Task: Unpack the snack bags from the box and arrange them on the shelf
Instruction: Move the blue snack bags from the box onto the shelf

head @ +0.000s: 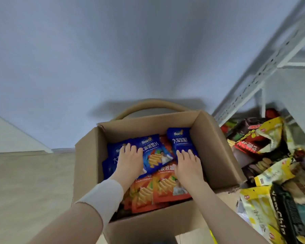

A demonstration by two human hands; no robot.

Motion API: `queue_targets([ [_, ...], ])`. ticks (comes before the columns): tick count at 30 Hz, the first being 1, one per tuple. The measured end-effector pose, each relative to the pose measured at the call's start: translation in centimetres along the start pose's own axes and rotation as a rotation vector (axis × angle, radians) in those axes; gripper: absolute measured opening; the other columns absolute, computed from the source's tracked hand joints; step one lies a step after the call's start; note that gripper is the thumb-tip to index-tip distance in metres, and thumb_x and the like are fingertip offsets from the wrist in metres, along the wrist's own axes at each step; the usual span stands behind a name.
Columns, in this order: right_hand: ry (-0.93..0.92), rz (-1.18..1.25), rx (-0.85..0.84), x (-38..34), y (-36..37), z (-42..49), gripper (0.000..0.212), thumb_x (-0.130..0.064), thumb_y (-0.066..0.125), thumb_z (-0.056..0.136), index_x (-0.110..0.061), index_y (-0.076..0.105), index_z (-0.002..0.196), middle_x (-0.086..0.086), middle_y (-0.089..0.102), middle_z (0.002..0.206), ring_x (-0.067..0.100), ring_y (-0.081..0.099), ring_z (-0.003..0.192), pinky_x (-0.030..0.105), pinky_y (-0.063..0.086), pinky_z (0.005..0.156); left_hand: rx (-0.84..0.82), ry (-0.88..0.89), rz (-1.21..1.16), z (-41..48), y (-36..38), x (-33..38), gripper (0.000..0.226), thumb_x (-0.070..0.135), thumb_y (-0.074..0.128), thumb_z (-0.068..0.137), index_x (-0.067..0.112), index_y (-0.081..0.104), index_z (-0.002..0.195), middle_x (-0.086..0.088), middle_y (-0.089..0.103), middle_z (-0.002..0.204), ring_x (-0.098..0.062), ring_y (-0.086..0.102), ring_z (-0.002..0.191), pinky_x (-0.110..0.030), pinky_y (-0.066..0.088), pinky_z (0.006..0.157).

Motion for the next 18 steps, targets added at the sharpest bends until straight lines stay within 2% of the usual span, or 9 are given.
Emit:
queue_targets([
  [4, 0.002, 0.039, -0.145, -1.1, 4.8, 3.1, 0.06, -0.04, 0.036, 0.098, -0.015, 0.016, 0.148, 0.006, 0.022, 0.155, 0.025, 0.015, 0.144, 0.039, 0.021, 0.115, -0.115, -0.273, -0.321, 0.7, 5.9, -2.6, 0.055, 0.036, 0.043, 0.094, 0.014, 0.026, 0.142, -0.011, 0.036, 0.144, -0.029, 0.035, 0.132, -0.039, 0.033, 0.106],
  [8, 0.013, 0.114, -0.252, -2.1, 9.4, 7.6, 0.069, -0.049, 0.038, 0.094, -0.013, 0.012, 0.148, 0.01, 0.026, 0.152, 0.026, 0.024, 0.14, 0.037, 0.029, 0.111, -0.166, -0.539, -0.601, 3.2, 11.0, -3.5, 0.072, 0.04, 0.051, 0.092, 0.014, 0.012, 0.147, -0.016, 0.015, 0.154, -0.032, 0.017, 0.141, -0.043, 0.029, 0.111],
  [11, 0.031, 0.174, -0.267, -2.3, 12.3, 11.4, 0.079, -0.053, 0.041, 0.092, -0.013, 0.004, 0.149, 0.012, 0.018, 0.154, 0.027, 0.018, 0.142, 0.037, 0.026, 0.113, -0.17, -0.763, -0.851, 5.8, 14.3, -4.0, 0.08, 0.036, 0.057, 0.089, 0.016, 0.006, 0.148, -0.015, 0.006, 0.155, -0.034, 0.013, 0.142, -0.048, 0.025, 0.111],
  [15, 0.107, 0.165, -0.251, -2.2, 15.4, 16.7, 0.086, -0.057, 0.045, 0.088, -0.014, 0.002, 0.149, 0.017, 0.01, 0.155, 0.032, 0.009, 0.144, 0.041, 0.018, 0.116, -0.115, -1.08, -1.2, 9.1, 18.8, -4.7, 0.081, 0.028, 0.065, 0.085, 0.014, 0.014, 0.146, -0.019, 0.023, 0.148, -0.039, 0.034, 0.131, -0.049, 0.034, 0.105],
  [18, 0.162, 0.163, -0.312, -2.1, 17.0, 19.5, 0.09, -0.058, 0.048, 0.087, -0.012, 0.001, 0.148, 0.02, 0.009, 0.155, 0.034, 0.01, 0.143, 0.043, 0.015, 0.116, -0.099, -1.183, -1.211, 10.8, 21.4, -5.0, 0.087, 0.037, 0.072, 0.078, 0.009, 0.021, 0.143, -0.021, 0.036, 0.141, -0.04, 0.039, 0.127, -0.05, 0.037, 0.104],
])
Point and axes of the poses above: each hand's wrist, its own z-axis towards the middle knuckle, its own y-axis out of the palm, x = y × z, the point moved 2 cm from there along z, towards the middle knuckle
